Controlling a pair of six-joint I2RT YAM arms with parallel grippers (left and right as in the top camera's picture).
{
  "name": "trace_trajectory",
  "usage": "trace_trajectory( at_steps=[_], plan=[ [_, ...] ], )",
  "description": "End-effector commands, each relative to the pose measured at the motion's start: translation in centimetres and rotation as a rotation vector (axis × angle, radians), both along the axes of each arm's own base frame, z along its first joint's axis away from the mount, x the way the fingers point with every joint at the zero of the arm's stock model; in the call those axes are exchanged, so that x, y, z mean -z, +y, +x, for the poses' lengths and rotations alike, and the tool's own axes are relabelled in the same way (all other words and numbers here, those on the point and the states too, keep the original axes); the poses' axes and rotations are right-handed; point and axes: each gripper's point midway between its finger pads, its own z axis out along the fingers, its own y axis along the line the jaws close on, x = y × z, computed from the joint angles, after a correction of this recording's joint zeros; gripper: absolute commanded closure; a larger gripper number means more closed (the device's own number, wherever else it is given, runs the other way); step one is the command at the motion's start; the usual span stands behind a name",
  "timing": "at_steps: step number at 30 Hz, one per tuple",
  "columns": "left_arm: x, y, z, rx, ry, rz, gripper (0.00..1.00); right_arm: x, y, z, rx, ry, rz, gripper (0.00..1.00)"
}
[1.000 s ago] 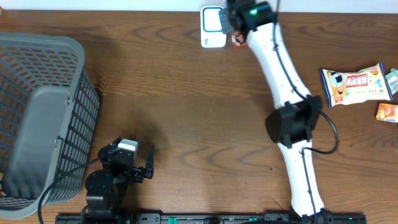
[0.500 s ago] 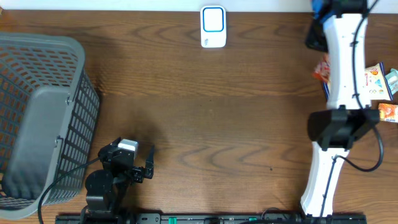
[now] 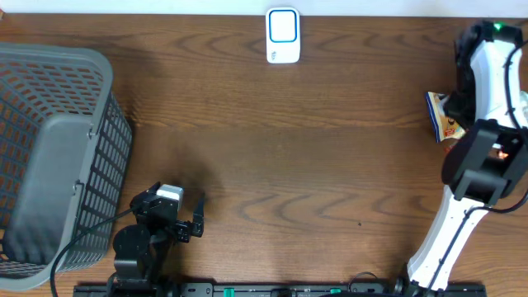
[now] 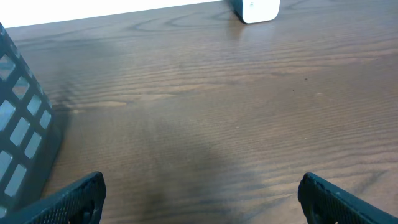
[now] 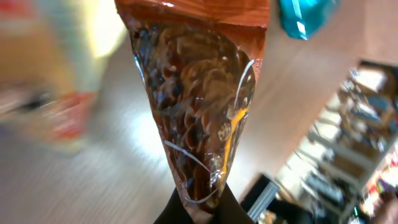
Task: Scan the item barcode
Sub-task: 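Move the chocolate bar to the right edge and release it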
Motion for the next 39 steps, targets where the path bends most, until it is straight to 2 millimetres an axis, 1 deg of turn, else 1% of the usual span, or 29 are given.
trace_trajectory(
  at_steps=[1, 3, 5, 7, 9, 10, 13, 15, 17, 18, 19, 20, 21, 24, 25, 28, 29, 31, 32, 35, 37, 39],
  plan=[
    [0.9, 0.0, -0.2, 0.005, 0.024, 0.016, 0.02, 0.6, -3.9, -1.6, 0.128, -0.017, -0.155, 0.99],
    [0.9, 0.0, -0.2, 0.005, 0.024, 0.016, 0.02, 2.3, -5.0, -1.1, 0.134, -0.06, -0.145, 0.99],
    [0.9, 0.0, -0.2, 0.005, 0.024, 0.016, 0.02, 4.4, -5.7, -0.1, 0.097, -0.103, -0.103, 0.99],
    [0.9, 0.0, -0.2, 0.005, 0.024, 0.016, 0.02, 6.7, -5.9, 1.2, 0.049, -0.157, -0.045, 0.99],
    [0.9, 0.0, -0.2, 0.005, 0.024, 0.016, 0.02, 8.4, -5.8, 2.2, 0.019, -0.206, -0.01, 0.99],
    [0.9, 0.0, -0.2, 0.004, 0.024, 0.016, 0.02, 8.9, -5.7, 2.7, 0.004, -0.227, 0.003, 0.99],
    [0.9, 0.0, -0.2, 0.005, 0.024, 0.016, 0.02, 9.5, -5.2, 4.8, -0.028, -0.306, 0.033, 0.99],
    [0.9, 0.0, -0.2, 0.004, 0.024, 0.016, 0.02, 8.9, -5.1, 6.2, -0.041, -0.355, 0.026, 0.97],
    [0.9, 0.0, -0.2, 0.005, 0.024, 0.016, 0.02, 8.0, -5.1, 7.3, -0.052, -0.385, 0.013, 0.87],
    [0.9, 0.0, -0.2, 0.005, 0.024, 0.016, 0.02, 7.4, -5.1, 7.5, -0.054, -0.39, 0.01, 0.79],
    [0.9, 0.0, -0.2, 0.005, 0.024, 0.016, 0.02, 6.6, -5.2, 7.7, -0.054, -0.392, 0.007, 0.5],
    [0.9, 0.0, -0.2, 0.005, 0.024, 0.016, 0.02, 5.6, -5.4, 7.8, -0.053, -0.393, 0.005, 0.14],
    [0.9, 0.0, -0.2, 0.005, 0.024, 0.016, 0.02, 4.6, -5.6, 7.7, -0.051, -0.392, -0.002, 0.01],
    [0.9, 0.0, -0.2, 0.005, 0.024, 0.016, 0.02, 0.4, -6.2, 7.3, -0.043, -0.391, -0.026, 0.01],
    [0.9, 0.0, -0.2, 0.005, 0.024, 0.016, 0.02, -1.3, -6.2, 7.1, -0.042, -0.398, -0.03, 0.01],
    [0.9, 0.0, -0.2, 0.005, 0.024, 0.016, 0.02, -6.4, -5.6, 6.4, -0.05, -0.44, -0.04, 0.01],
    [0.9, 0.0, -0.2, 0.005, 0.024, 0.016, 0.02, -7.7, -5.1, 6.3, -0.055, -0.459, -0.036, 0.01],
    [0.9, 0.0, -0.2, 0.005, 0.024, 0.016, 0.01, -10.7, -3.6, 6.0, -0.074, -0.521, -0.006, 0.01],
    [0.9, 0.0, -0.2, 0.005, 0.024, 0.016, 0.02, -12.8, -2.0, 6.0, -0.119, -0.571, 0.034, 0.01],
    [0.9, 0.0, -0.2, 0.005, 0.024, 0.016, 0.02, -17.0, 1.4, 5.8, -0.253, -0.676, 0.109, 0.01],
    [0.9, 0.0, -0.2, 0.005, 0.024, 0.016, 0.02, -20.2, 3.6, 5.1, -0.322, -0.756, 0.134, 0.01],
    [0.9, 0.0, -0.2, 0.005, 0.024, 0.016, 0.02, -23.9, 5.7, 3.7, -0.401, -0.839, 0.139, 0.01]
  ],
)
